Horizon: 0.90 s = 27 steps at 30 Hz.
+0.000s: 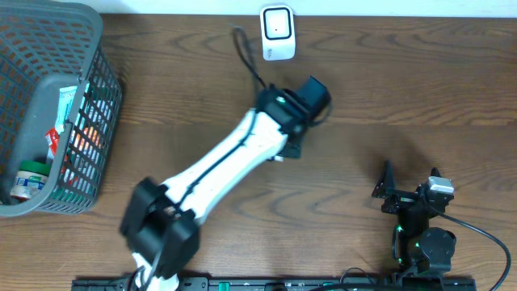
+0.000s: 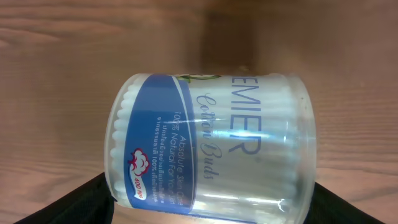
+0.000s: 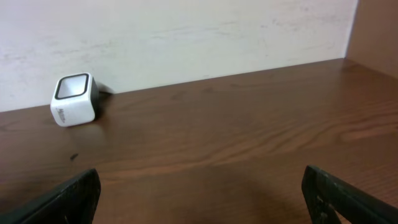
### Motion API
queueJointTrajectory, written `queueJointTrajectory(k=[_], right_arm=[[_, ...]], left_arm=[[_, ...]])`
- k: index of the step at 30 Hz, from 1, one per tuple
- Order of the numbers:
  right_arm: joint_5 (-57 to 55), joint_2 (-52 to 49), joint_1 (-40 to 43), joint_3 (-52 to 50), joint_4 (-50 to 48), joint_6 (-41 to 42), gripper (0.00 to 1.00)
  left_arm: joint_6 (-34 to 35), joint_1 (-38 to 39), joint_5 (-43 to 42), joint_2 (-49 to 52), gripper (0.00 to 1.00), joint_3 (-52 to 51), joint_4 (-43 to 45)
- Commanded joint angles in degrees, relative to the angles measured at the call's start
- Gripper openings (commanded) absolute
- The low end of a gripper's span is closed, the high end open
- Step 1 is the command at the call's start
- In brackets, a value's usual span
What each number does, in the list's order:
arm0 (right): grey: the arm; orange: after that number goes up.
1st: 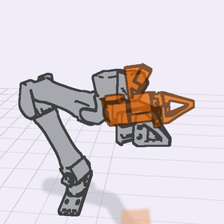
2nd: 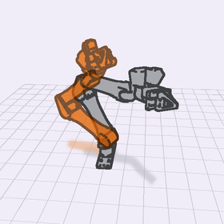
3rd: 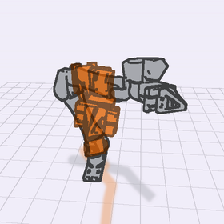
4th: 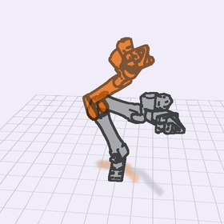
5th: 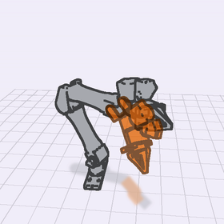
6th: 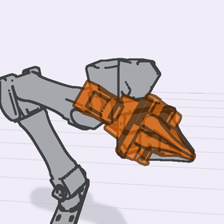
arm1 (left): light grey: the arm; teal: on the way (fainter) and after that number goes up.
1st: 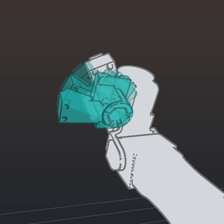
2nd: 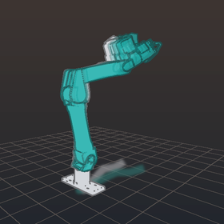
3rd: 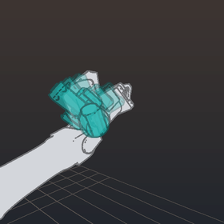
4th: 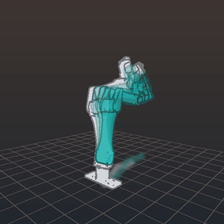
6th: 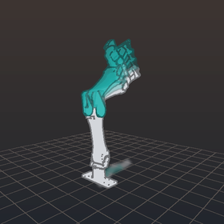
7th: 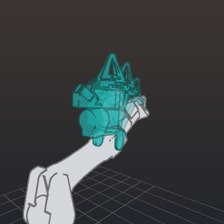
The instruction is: Scan the item barcode
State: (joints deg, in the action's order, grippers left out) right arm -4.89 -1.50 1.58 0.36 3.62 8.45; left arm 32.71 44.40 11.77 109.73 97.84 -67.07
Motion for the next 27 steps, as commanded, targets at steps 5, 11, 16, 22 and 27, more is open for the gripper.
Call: queueJointTrajectory(k=[5,11,16,22,27], right_arm=[[-0.17,0.02,-0.17,-0.04,0.20,-0.83,0.99],[-0.15,0.02,-0.17,-0.04,0.20,-0.83,0.99],[-0.15,0.02,-0.17,-0.04,0.20,-0.83,0.99],[-0.15,0.02,-0.17,-0.04,0.20,-0.83,0.99],[-0.15,0.02,-0.17,-0.04,0.20,-0.83,0.99]], left_arm=[[-0.76,3.85,-4.76,6.95,0.78,-0.39,4.35],[-0.74,5.46,-4.76,8.94,0.86,-0.39,5.09],[-0.79,5.03,-4.76,8.13,0.95,-0.37,5.03],[-1.49,4.42,-4.74,5.77,0.95,-0.33,5.07],[-1.62,3.48,-4.74,2.40,0.95,-0.33,5.92]])
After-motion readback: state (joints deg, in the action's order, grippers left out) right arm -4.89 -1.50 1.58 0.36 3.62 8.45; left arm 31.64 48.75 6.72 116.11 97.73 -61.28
